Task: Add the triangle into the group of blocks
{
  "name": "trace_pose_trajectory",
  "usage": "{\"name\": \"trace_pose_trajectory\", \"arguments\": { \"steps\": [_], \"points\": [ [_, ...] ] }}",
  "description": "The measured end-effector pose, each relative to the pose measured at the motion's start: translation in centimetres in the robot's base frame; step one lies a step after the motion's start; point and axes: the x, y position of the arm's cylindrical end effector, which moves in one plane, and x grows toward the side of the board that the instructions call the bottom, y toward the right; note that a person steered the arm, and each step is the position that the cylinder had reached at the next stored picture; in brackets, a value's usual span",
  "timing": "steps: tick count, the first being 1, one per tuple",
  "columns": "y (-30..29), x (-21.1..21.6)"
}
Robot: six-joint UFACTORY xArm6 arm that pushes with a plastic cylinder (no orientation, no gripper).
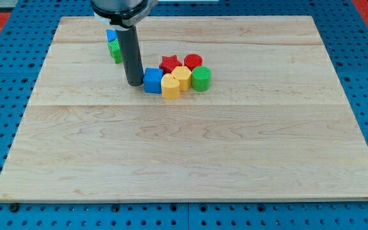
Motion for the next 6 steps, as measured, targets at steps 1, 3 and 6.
{"name": "trace_pose_trajectory", "arguments": {
  "steps": [1,3,6],
  "points": [
    [-1.6,-1.7],
    [-13.8,-7.7],
    [-13.9,-14.2]
  ]
}}
